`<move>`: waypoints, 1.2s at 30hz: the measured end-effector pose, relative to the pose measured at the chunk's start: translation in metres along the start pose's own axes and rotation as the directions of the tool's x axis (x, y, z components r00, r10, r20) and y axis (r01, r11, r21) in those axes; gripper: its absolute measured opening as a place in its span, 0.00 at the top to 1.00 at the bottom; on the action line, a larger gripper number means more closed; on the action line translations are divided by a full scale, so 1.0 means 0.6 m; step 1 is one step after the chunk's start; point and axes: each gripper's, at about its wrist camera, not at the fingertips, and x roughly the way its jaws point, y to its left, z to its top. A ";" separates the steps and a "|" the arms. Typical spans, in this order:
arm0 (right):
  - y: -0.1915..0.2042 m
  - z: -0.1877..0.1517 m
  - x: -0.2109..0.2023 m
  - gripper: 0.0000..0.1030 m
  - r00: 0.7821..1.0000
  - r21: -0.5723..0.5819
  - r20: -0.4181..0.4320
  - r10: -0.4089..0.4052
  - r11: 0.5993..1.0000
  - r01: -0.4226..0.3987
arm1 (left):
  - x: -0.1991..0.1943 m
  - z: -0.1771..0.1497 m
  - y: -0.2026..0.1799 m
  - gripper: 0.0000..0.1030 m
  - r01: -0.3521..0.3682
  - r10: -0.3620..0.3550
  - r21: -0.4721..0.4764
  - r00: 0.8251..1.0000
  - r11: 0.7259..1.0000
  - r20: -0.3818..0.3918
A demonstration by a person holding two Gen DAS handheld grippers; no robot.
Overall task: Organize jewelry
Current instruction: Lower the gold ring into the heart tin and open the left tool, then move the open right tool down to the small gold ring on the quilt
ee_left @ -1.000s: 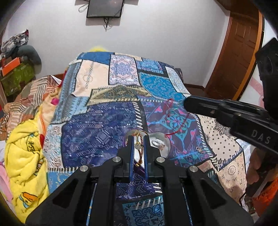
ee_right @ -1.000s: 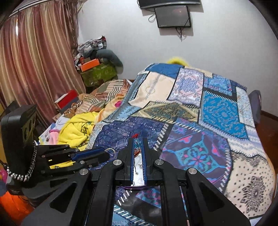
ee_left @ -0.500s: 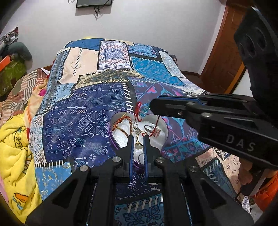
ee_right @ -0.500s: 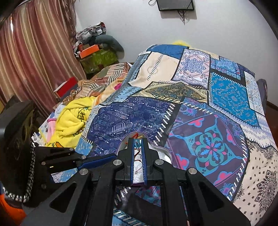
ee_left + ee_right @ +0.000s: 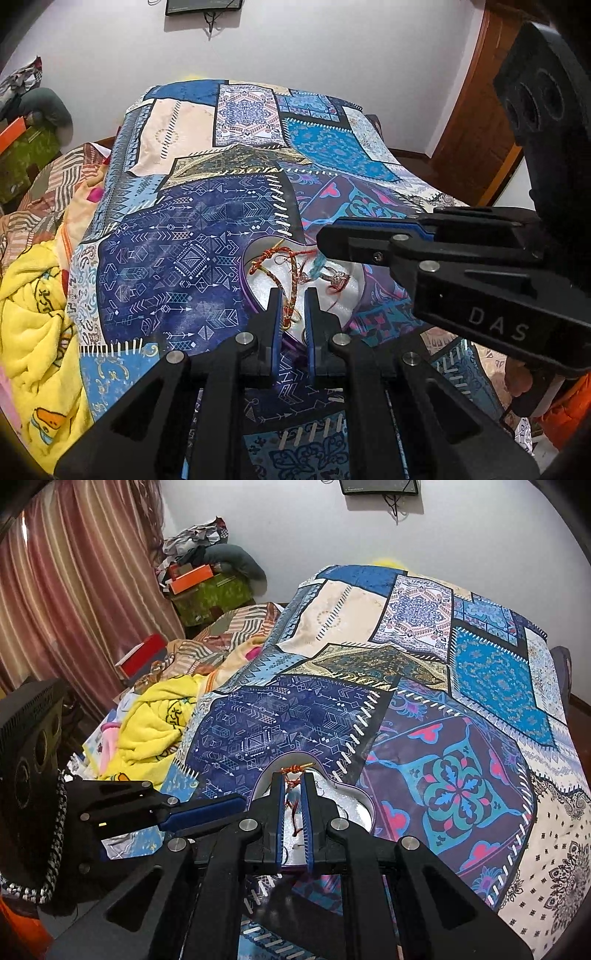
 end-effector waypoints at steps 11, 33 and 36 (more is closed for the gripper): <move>-0.018 -0.002 -0.065 0.83 0.997 0.013 0.059 -0.052 0.999 0.052 | -0.043 0.019 -0.017 0.86 -0.030 0.028 0.029 0.998 0.999 0.051; -0.140 -0.105 -0.188 0.83 0.966 0.137 0.061 -0.253 0.960 0.243 | -0.034 0.035 -0.142 0.83 0.011 -0.015 0.100 0.999 0.995 0.038; -0.165 -0.127 -0.188 0.83 0.965 0.167 0.027 -0.263 0.953 0.255 | -0.009 0.029 -0.163 0.83 0.029 -0.029 0.118 1.000 0.993 0.001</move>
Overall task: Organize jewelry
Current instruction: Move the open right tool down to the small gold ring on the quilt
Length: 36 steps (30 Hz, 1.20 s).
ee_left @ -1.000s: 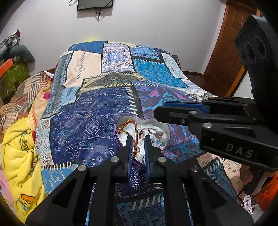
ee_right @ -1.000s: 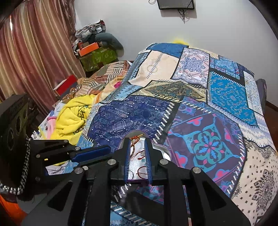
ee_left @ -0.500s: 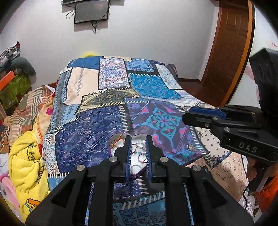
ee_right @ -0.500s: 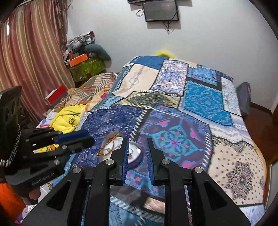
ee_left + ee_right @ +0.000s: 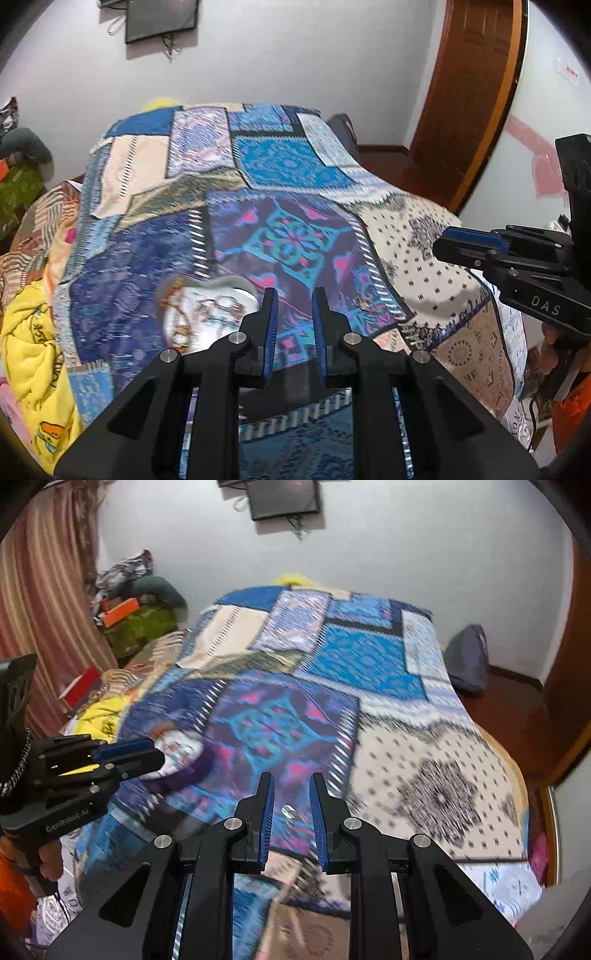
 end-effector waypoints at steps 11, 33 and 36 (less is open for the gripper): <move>-0.003 -0.042 0.092 0.83 0.979 0.011 -0.184 0.087 0.996 -0.086 | 0.080 -0.026 -0.038 0.83 0.040 -0.036 0.031 0.993 0.999 -0.111; 0.011 -0.049 0.159 0.81 0.972 -0.068 -0.228 0.058 0.995 -0.076 | 0.140 -0.051 -0.020 0.83 0.063 -0.058 0.020 0.979 0.998 -0.194; 0.008 -0.052 0.155 0.81 0.973 -0.064 -0.221 0.064 0.995 -0.080 | 0.145 -0.048 -0.024 0.83 0.074 -0.067 0.023 0.977 0.997 -0.201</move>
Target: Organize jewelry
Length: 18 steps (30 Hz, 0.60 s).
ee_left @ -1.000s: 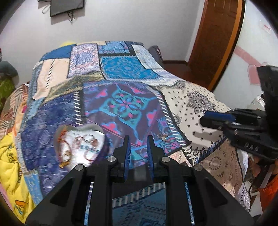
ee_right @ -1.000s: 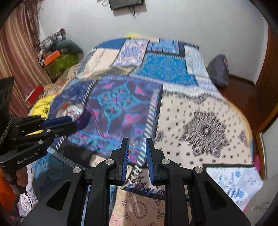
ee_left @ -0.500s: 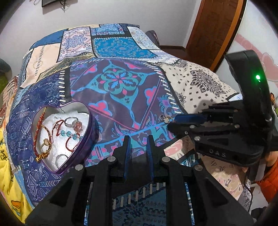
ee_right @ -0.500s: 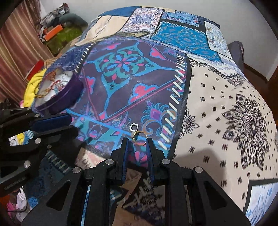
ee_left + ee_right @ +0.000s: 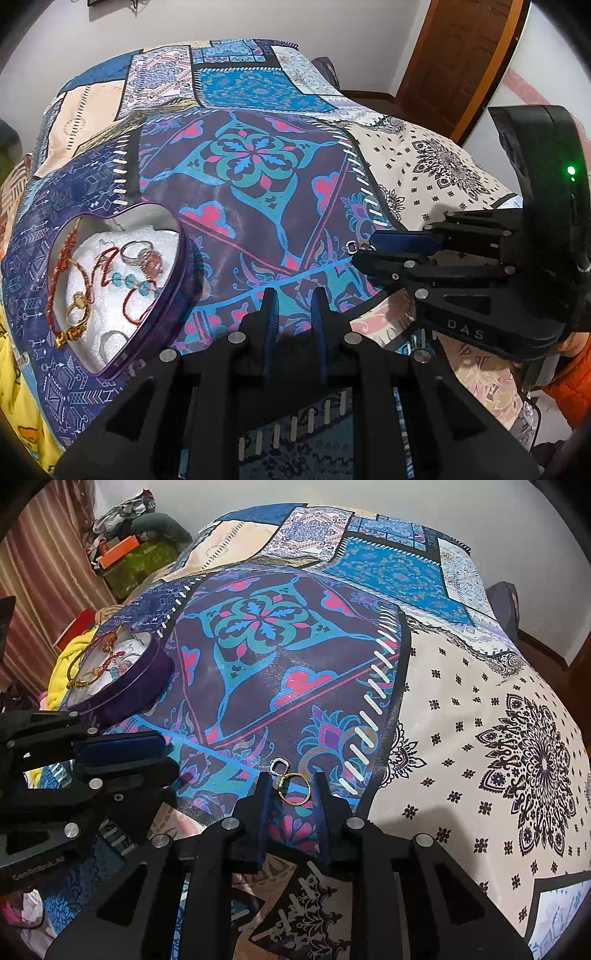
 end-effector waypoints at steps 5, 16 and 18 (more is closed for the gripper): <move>-0.015 -0.006 -0.012 0.81 1.000 0.033 0.022 0.003 0.999 -0.004 | 0.016 0.014 -0.009 0.83 0.032 -0.032 0.000 0.999 0.999 -0.026; -0.070 -0.007 -0.075 0.81 0.992 0.123 0.124 -0.024 0.992 0.009 | 0.058 0.045 -0.073 0.59 0.019 -0.015 0.109 0.999 0.994 -0.040; -0.072 -0.007 -0.081 0.81 0.990 0.128 0.136 -0.026 0.992 0.008 | 0.068 0.049 -0.079 0.59 0.015 -0.011 0.116 0.999 0.993 -0.037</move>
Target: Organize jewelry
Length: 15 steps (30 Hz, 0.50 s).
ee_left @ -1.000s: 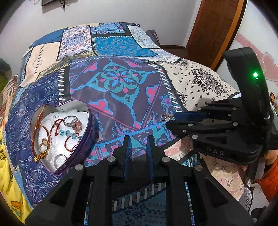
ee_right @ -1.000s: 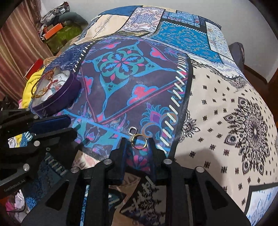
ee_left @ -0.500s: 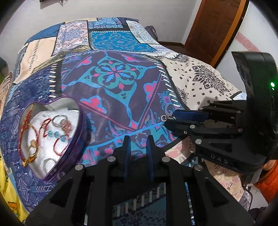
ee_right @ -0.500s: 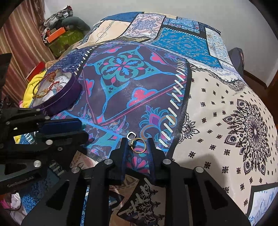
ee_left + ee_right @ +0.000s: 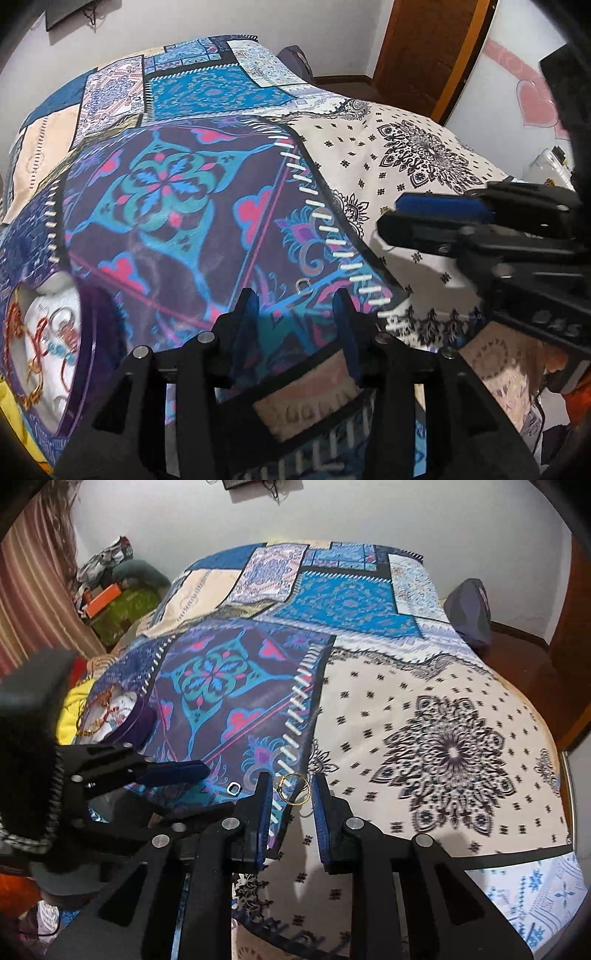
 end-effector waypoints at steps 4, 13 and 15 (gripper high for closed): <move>-0.005 0.002 -0.003 0.81 1.000 0.014 0.013 0.009 1.000 -0.009 | 0.009 0.008 -0.008 0.64 0.003 -0.003 0.022 1.000 1.000 0.008; -0.011 0.000 -0.004 0.81 1.000 0.030 0.018 0.023 0.999 -0.024 | 0.020 0.010 -0.009 0.92 -0.005 0.004 0.040 1.000 0.999 0.010; -0.010 -0.001 -0.006 0.81 1.000 0.030 0.019 0.024 0.999 -0.024 | 0.018 0.009 -0.008 0.92 0.001 -0.001 0.034 1.000 0.999 0.010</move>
